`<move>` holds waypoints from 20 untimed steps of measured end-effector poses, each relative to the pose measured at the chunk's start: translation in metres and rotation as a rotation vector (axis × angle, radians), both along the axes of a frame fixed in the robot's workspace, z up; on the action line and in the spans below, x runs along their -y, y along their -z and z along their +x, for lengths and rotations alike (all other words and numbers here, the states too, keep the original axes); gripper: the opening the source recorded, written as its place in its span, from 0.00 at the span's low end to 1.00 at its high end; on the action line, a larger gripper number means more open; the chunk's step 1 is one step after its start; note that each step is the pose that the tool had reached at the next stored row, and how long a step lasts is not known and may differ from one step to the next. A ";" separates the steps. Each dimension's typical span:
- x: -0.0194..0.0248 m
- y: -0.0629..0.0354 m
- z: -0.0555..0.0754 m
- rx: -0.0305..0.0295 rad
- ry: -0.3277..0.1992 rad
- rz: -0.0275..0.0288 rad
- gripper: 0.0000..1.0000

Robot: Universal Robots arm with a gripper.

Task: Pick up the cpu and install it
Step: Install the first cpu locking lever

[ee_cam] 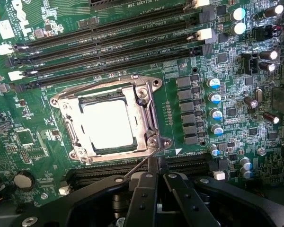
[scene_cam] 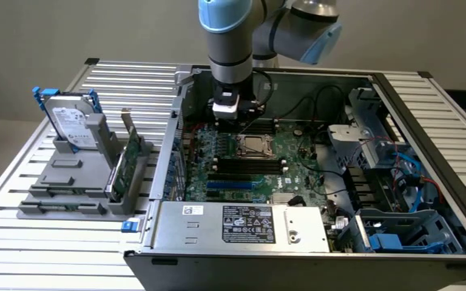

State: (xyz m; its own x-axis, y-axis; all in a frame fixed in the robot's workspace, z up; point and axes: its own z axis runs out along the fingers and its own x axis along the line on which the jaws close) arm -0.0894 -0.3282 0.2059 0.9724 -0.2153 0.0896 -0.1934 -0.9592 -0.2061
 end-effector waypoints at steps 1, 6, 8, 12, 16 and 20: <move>0.0000 0.0000 0.000 -0.0001 0.000 -0.0001 0.11; -0.0001 0.0002 0.003 0.0002 0.000 0.0002 0.11; -0.0001 0.0002 0.006 0.0001 0.000 0.0002 0.11; 0.0000 0.0001 0.010 0.0000 0.000 0.0001 0.11; 0.0000 0.0004 0.012 0.0001 0.000 0.0002 0.11; -0.0001 0.0013 0.013 0.0001 0.000 0.0002 0.11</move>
